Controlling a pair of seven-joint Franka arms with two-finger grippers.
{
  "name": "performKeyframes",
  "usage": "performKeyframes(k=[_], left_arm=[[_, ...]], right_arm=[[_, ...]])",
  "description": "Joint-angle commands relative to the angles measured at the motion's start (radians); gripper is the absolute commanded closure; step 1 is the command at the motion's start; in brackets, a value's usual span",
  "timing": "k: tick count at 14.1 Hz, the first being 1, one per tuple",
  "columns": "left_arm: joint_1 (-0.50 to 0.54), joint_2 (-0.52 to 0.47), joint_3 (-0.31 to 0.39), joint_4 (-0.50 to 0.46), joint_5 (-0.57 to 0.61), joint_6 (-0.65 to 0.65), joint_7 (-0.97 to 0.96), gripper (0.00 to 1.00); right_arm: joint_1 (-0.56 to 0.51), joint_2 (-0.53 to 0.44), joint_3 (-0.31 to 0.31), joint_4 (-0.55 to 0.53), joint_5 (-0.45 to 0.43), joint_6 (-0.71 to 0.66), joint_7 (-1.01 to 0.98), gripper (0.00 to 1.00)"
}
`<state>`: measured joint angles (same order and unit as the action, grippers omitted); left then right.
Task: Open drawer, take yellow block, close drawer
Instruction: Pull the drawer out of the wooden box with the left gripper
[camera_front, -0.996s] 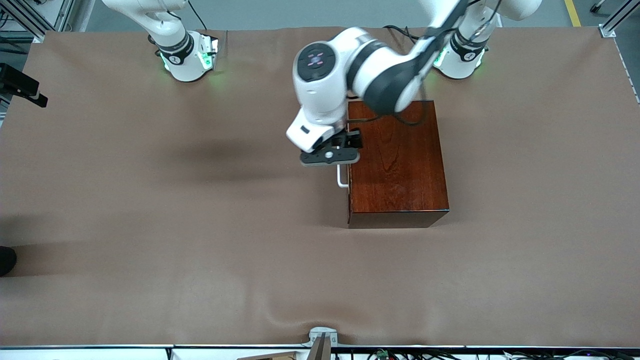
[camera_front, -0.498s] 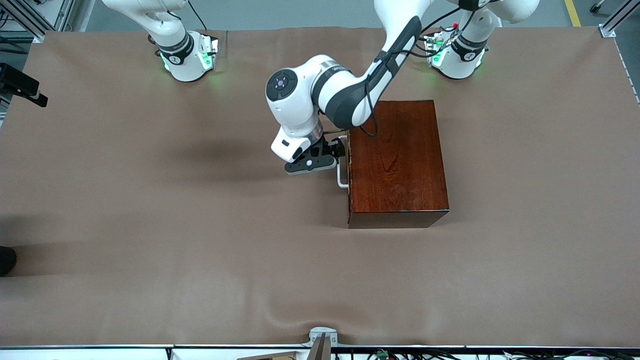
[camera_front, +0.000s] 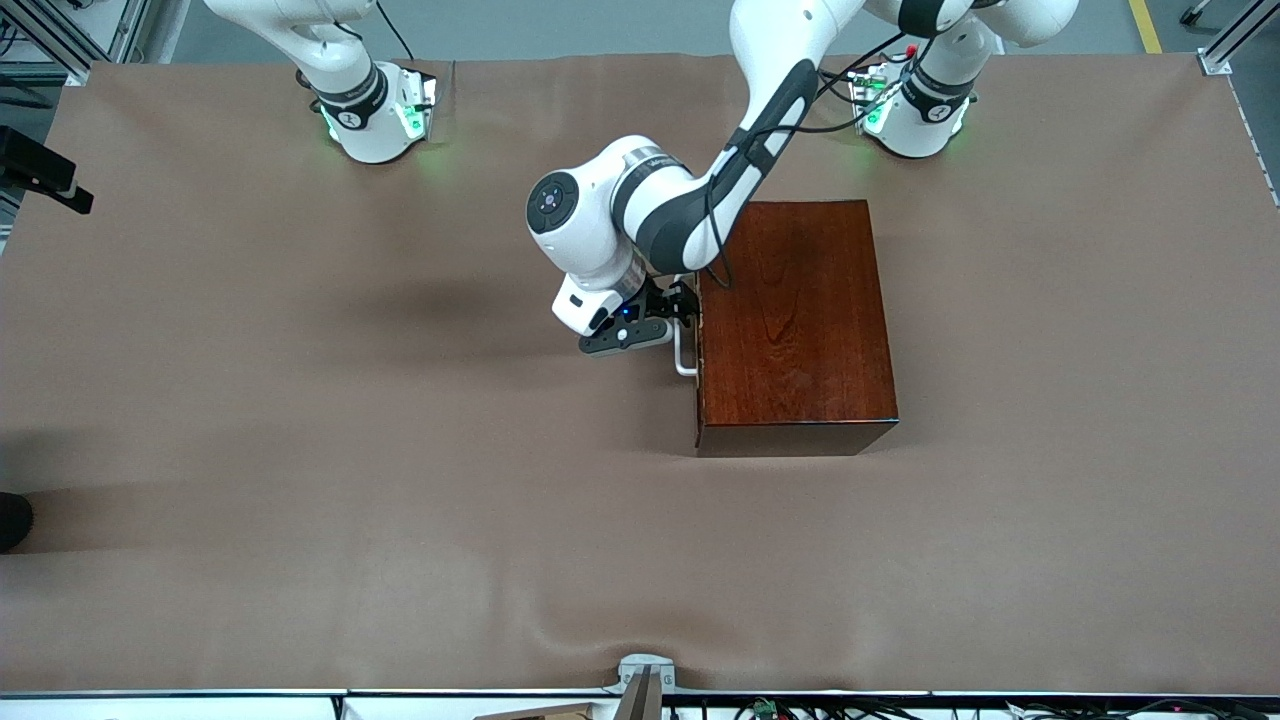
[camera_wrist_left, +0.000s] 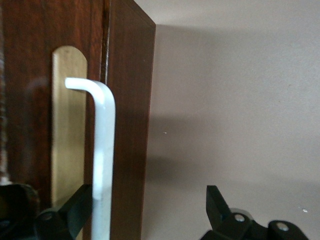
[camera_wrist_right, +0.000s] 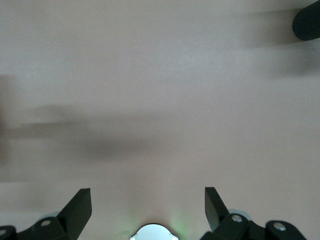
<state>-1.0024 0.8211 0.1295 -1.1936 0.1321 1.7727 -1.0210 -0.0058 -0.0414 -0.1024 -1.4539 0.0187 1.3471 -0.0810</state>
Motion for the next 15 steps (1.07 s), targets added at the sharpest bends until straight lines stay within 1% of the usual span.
performKeyframes(k=[1,6,10,15], left_arm=[[-0.008,0.010,0.005,0.026,0.014,0.022,-0.037,0.00],[-0.007,0.009,-0.022,0.035,-0.029,0.138,-0.102,0.00],[-0.008,0.009,-0.044,0.035,-0.049,0.186,-0.119,0.00],[-0.008,0.013,-0.045,0.037,-0.094,0.293,-0.154,0.00]], right_arm=[[-0.005,-0.018,0.006,-0.013,0.003,-0.002,0.015,0.00],[-0.006,-0.018,0.006,-0.013,0.003,-0.002,0.015,0.00],[0.001,-0.018,0.009,-0.011,0.004,0.001,0.014,0.00],[-0.005,-0.017,0.009,-0.011,0.003,0.001,0.015,0.00]])
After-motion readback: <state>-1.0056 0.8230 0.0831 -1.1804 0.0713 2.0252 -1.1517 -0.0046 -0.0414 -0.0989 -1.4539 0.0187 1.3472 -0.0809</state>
